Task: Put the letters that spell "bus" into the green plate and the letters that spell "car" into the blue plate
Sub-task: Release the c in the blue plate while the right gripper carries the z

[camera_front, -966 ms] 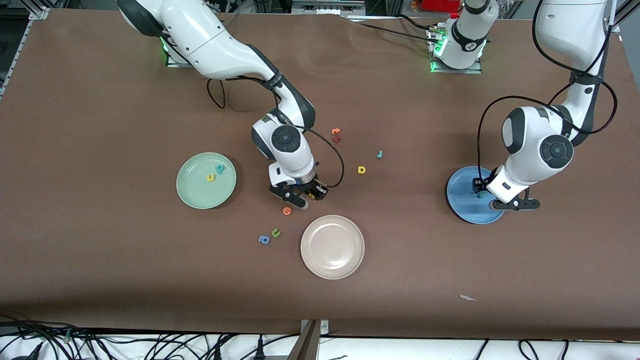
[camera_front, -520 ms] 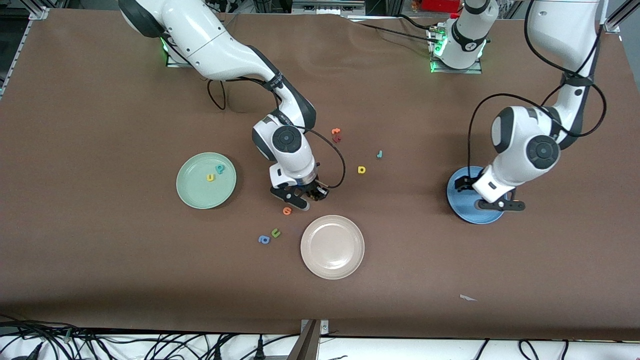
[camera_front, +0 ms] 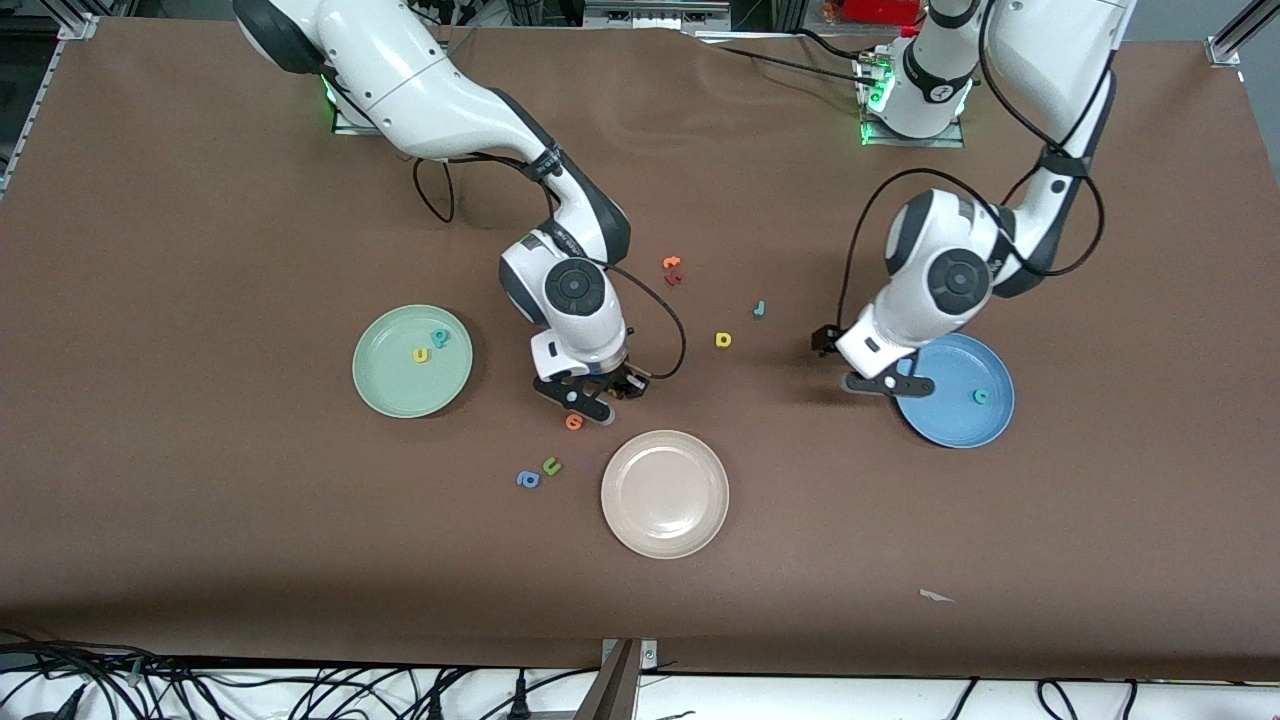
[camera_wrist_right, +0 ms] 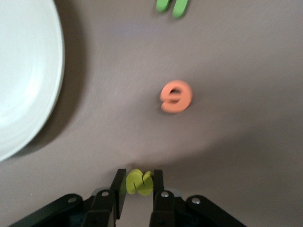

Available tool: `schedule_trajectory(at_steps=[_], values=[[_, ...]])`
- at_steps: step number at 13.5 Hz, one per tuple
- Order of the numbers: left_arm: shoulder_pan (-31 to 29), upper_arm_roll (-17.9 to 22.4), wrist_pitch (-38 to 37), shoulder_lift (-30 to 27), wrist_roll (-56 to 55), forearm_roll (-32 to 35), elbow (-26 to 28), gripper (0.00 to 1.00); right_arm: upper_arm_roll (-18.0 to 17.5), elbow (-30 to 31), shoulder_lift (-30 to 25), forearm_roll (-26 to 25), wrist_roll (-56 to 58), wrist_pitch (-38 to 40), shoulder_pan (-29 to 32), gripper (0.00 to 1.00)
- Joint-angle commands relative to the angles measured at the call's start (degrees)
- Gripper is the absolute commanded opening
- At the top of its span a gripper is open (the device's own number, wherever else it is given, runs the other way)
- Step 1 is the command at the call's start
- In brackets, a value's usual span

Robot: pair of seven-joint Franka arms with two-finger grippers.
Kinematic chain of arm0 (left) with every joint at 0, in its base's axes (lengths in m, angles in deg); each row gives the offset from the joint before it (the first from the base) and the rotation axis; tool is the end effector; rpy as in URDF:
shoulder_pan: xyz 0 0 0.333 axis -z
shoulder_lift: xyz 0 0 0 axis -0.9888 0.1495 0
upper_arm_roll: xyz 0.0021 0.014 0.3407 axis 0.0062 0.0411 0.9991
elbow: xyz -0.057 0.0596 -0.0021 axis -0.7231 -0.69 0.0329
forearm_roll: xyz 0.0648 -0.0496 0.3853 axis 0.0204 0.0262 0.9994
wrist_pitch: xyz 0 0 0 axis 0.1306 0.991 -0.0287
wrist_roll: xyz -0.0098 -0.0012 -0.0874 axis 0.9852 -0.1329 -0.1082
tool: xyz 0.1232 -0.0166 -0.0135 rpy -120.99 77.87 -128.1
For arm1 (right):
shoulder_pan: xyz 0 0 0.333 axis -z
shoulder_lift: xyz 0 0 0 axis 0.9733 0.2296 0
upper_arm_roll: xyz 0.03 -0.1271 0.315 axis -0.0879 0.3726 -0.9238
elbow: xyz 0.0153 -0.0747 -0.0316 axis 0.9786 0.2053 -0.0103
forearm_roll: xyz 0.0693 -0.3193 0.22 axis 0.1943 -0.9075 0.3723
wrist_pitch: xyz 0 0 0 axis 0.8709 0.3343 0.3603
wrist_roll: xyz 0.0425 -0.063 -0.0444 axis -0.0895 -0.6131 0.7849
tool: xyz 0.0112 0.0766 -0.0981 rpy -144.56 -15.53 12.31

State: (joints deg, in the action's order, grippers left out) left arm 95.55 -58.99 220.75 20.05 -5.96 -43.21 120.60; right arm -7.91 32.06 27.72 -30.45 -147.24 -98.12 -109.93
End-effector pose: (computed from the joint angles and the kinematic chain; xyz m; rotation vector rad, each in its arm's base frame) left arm 0.5455 -0.2090 0.2331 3.0746 -0.0649 -0.1924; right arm 0.6055 0.4700 0.2001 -3.0092 0.6844 -0.0810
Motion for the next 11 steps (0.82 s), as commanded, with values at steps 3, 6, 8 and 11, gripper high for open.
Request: schedule_trajectory(at_steps=[3, 6, 8, 11], values=[[7.9, -1.11, 4.79, -2.48, -12.65, 2.71, 6.52, 0.95, -0.32, 1.66, -8.99, 3.18, 16.09, 15.67, 5.51, 0.09], [10.63, -1.37, 5.24, -2.31, -20.92, 8.25, 7.58, 0.89, -0.23, 6.91, -14.44, 3.45, 28.48, 20.79, 11.47, 0.1], [11.51, -1.9, 5.76, -2.04, -21.55, 8.26, 7.67, 0.83, 0.03, 14.63, -19.35, 3.45, 35.6, 20.54, 15.08, 0.1], [11.6, -1.9, 8.31, -0.38, -21.64, 8.26, 7.24, 0.79, 3.27, 24.14, -23.94, 3.45, 45.2, 18.35, 17.82, 0.1]])
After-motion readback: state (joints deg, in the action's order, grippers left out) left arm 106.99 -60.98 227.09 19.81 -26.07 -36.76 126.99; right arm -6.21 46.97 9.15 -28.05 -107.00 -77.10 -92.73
